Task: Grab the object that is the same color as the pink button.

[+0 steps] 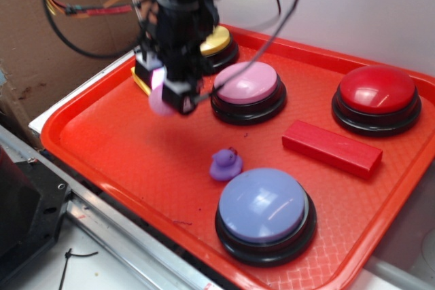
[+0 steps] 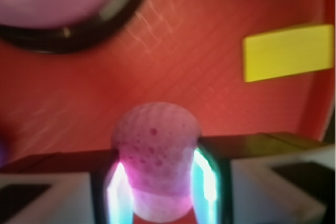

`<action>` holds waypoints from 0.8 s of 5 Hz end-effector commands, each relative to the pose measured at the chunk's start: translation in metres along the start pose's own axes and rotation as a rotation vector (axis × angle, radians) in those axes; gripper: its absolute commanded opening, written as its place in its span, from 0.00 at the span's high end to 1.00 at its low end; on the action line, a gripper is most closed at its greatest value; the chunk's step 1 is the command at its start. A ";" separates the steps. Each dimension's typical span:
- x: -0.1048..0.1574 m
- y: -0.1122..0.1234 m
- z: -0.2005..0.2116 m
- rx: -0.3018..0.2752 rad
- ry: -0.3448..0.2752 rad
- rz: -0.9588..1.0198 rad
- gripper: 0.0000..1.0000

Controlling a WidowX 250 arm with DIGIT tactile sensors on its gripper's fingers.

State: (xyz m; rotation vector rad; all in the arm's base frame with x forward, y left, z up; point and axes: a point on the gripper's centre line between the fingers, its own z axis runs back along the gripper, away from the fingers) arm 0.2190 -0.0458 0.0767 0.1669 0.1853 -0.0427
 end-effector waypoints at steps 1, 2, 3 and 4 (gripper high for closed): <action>-0.052 -0.023 0.116 -0.137 -0.291 0.004 1.00; -0.083 -0.014 0.160 -0.169 -0.349 0.008 1.00; -0.099 0.004 0.203 -0.111 -0.312 0.077 1.00; -0.097 0.014 0.200 -0.084 -0.277 0.147 1.00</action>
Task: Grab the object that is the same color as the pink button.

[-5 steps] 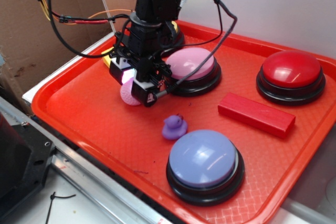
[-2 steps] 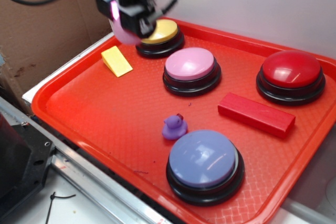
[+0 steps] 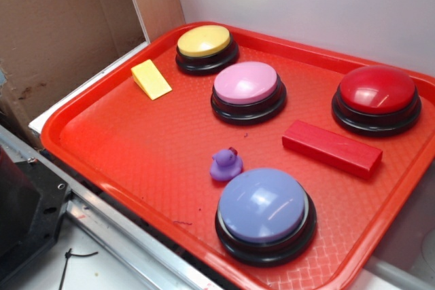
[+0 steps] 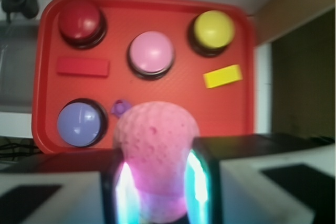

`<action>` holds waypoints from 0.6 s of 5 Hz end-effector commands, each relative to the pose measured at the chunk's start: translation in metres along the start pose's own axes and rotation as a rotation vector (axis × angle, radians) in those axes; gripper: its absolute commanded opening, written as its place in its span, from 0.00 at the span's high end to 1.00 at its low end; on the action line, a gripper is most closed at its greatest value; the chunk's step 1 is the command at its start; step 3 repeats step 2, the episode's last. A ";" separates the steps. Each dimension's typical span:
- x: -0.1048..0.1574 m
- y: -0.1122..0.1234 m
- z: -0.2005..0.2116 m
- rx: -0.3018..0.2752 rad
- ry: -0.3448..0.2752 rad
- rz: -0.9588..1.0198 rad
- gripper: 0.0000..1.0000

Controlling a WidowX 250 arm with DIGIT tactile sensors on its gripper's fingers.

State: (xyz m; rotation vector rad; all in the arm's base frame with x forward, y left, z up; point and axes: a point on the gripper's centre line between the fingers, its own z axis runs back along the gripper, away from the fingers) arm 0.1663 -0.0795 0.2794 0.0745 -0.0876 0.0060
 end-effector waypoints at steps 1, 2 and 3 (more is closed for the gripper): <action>0.000 0.021 0.003 0.021 0.003 0.089 1.00; 0.003 0.020 -0.001 0.016 0.014 0.071 1.00; 0.003 0.020 -0.001 0.016 0.014 0.071 1.00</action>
